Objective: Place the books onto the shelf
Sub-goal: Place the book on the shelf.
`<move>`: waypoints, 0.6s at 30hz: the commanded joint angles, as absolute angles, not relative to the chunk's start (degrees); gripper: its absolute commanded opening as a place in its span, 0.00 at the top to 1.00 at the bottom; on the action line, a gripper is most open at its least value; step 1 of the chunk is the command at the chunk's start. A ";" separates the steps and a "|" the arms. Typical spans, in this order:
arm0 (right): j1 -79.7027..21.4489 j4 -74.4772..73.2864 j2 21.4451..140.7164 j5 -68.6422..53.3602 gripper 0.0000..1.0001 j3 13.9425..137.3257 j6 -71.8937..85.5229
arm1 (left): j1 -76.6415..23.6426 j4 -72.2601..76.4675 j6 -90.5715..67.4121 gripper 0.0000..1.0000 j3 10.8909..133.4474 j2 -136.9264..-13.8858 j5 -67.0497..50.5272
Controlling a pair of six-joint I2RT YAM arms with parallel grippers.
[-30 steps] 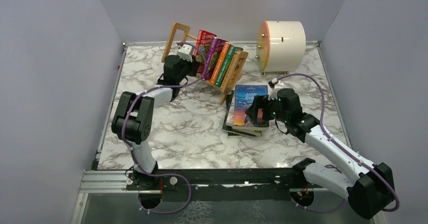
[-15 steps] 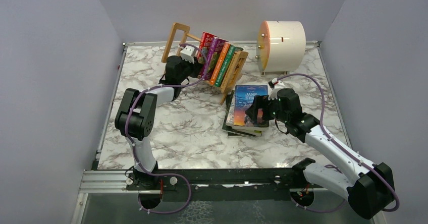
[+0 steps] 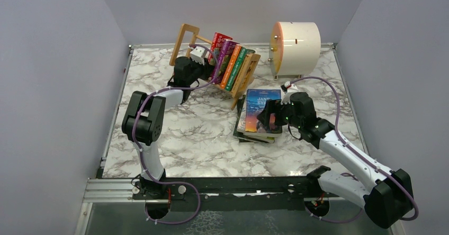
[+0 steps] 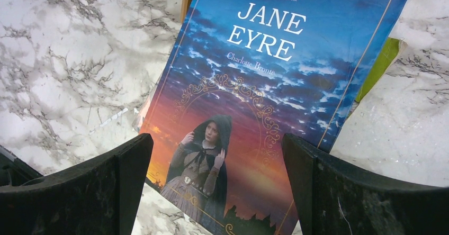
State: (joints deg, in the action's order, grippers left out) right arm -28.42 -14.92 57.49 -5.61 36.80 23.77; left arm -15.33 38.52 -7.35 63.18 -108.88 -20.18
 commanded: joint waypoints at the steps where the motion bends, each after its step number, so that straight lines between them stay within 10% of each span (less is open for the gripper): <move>1: -28.61 -15.99 58.00 -4.09 0.09 37.75 24.17 | -15.54 41.65 -8.09 1.00 65.26 -110.02 -23.15; 18: -28.65 -15.39 58.21 -4.98 0.09 37.36 24.65 | -15.53 38.05 -5.50 1.00 63.37 -108.12 -23.12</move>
